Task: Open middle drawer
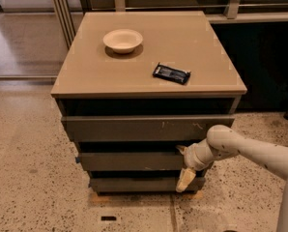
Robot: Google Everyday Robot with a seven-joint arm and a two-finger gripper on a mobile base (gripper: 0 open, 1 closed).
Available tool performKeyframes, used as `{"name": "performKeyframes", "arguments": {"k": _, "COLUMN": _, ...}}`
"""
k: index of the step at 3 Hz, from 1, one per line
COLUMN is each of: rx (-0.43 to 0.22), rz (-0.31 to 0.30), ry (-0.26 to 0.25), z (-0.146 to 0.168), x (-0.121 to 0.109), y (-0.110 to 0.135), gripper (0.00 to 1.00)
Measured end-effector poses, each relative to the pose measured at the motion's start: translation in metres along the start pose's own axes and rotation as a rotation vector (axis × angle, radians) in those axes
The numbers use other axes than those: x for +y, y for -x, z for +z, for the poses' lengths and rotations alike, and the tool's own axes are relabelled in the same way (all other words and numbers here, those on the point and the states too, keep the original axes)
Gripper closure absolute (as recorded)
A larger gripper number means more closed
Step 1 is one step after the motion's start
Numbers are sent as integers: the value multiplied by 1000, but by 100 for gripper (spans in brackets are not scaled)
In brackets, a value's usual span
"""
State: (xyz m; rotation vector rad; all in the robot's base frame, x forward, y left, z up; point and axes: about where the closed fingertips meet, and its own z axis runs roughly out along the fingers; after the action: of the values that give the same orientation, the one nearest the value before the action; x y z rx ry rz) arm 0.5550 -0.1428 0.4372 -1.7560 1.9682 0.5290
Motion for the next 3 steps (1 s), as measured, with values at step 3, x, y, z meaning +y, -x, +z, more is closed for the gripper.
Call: {"name": "performKeyframes", "arguments": {"k": 3, "rx": -21, "rz": 32, "ry": 95, "z": 8, "x": 15, "y": 2, "gripper": 0}}
